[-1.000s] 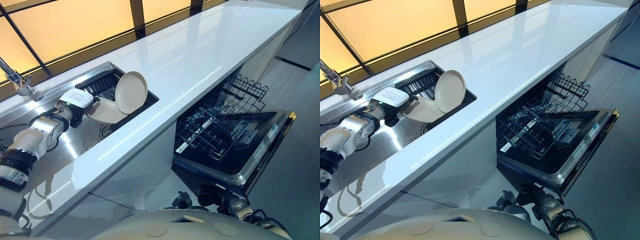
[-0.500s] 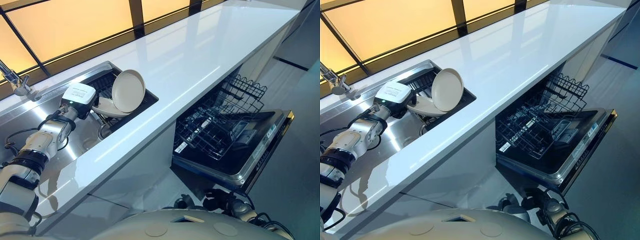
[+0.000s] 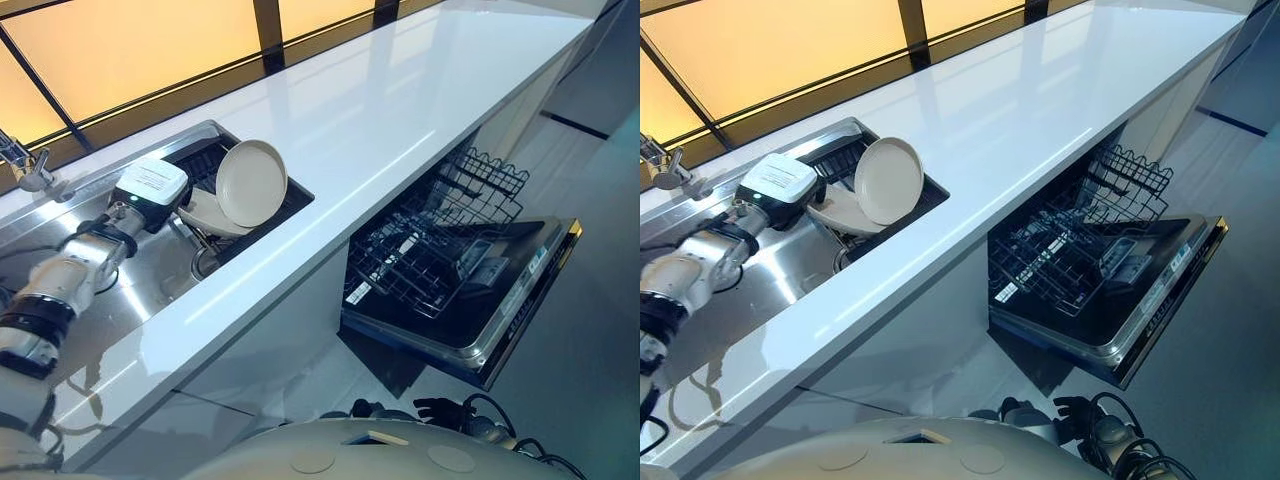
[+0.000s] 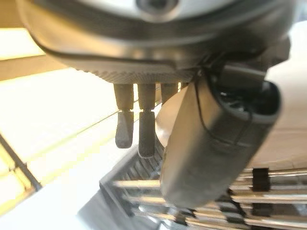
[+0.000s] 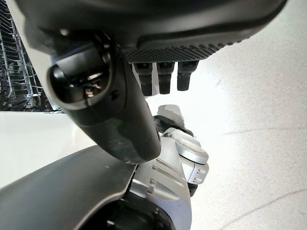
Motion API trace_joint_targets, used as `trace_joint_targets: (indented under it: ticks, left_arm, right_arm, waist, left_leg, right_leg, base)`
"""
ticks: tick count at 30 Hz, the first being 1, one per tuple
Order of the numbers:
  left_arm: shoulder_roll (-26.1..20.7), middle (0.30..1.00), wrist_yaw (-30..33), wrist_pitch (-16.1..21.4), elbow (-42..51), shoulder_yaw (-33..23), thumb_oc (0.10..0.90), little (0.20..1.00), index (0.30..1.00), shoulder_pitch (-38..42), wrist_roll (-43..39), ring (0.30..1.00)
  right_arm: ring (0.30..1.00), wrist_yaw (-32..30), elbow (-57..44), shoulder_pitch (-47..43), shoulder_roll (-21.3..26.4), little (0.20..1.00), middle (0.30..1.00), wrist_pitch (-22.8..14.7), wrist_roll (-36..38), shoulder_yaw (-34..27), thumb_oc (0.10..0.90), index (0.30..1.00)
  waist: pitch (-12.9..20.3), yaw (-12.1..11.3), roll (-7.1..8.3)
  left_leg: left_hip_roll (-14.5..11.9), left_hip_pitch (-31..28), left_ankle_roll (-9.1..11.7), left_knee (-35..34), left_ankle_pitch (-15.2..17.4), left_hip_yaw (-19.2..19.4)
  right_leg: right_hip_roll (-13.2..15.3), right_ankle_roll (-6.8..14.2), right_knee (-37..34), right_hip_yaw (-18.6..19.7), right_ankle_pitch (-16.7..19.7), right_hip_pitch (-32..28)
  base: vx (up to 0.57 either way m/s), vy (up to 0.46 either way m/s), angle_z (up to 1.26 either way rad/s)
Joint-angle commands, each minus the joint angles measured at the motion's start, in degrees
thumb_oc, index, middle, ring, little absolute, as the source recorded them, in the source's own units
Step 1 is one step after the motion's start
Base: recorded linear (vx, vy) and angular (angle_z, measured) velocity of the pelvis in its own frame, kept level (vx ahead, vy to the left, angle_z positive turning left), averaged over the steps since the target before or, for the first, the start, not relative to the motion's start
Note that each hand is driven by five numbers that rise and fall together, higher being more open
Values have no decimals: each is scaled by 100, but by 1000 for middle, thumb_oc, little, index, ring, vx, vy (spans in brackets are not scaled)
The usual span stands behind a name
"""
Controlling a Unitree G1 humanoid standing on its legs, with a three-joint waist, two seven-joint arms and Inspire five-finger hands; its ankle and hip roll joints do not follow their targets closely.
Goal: Pick up plates and place into dishwasher.
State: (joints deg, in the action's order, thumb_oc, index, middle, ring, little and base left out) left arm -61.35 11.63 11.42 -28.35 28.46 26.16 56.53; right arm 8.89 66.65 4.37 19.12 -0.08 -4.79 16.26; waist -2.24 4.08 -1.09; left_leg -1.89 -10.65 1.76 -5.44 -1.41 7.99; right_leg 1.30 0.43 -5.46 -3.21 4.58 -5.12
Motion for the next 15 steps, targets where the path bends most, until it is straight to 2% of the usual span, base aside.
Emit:
trace_joint_targets:
  ticks: [1,7,15]
  left_arm:
    - [-650,300,-20,116,361,-111,100,200,300,1524,255,300]
    - [-1182,300,-428,653,737,18,100,200,300,1892,460,300]
    - [-1571,300,-646,955,967,321,100,200,300,2452,354,300]
  right_arm:
    - [900,102,16,-284,58,900,900,-203,-69,140,800,900]
    - [900,118,66,-290,54,900,900,-216,-23,133,800,900]
    - [900,65,112,-294,42,900,900,-203,101,162,800,900]
  waist:
    - [15,65,-236]
    - [25,35,-315]
    - [38,37,-420]
  left_leg:
    - [423,92,-331,44,365,-27]
    - [444,82,-325,44,367,-88]
    - [463,63,-323,44,381,-114]
  right_leg:
    - [-18,413,154,61,-289,-226]
    - [-9,429,147,27,-285,-244]
    - [-8,441,140,-15,-297,-274]
  base:
    - [0,0,0]
    - [0,0,0]
    - [0,0,0]
